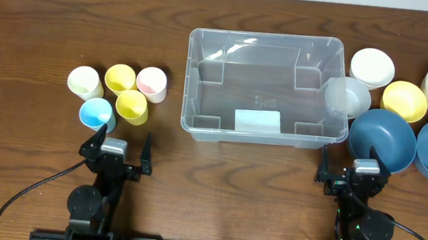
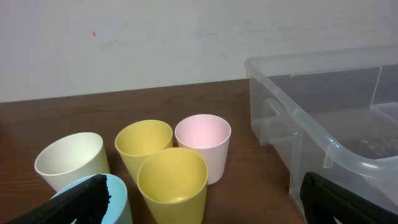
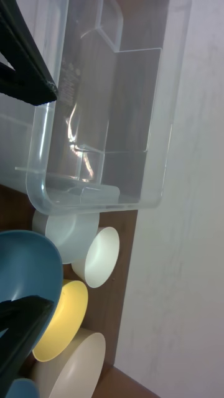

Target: Pack container

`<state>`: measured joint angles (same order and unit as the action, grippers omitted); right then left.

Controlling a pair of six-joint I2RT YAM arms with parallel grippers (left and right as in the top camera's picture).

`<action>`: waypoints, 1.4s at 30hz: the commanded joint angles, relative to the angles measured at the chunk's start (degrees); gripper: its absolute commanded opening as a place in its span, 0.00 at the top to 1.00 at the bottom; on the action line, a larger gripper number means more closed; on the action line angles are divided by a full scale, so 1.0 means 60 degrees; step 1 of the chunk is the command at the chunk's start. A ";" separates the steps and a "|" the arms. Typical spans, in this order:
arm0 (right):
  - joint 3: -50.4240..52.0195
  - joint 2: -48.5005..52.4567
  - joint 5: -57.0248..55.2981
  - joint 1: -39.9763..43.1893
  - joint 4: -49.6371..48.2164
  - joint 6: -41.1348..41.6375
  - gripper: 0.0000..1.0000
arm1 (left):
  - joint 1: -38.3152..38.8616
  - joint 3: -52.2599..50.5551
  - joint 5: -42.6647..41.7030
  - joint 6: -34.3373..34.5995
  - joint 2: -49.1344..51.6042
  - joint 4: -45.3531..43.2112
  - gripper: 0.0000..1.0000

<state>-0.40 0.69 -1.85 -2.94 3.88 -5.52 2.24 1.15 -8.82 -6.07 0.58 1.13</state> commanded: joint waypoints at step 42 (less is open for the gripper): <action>-0.4579 0.2244 0.0444 -0.0025 0.0965 0.0117 0.01 | -0.0058 -0.0153 -0.0175 -0.0095 -0.0040 0.0342 0.02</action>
<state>-18.94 8.27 8.51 -2.92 5.50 -3.42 2.24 1.15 -8.82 -6.07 0.60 1.13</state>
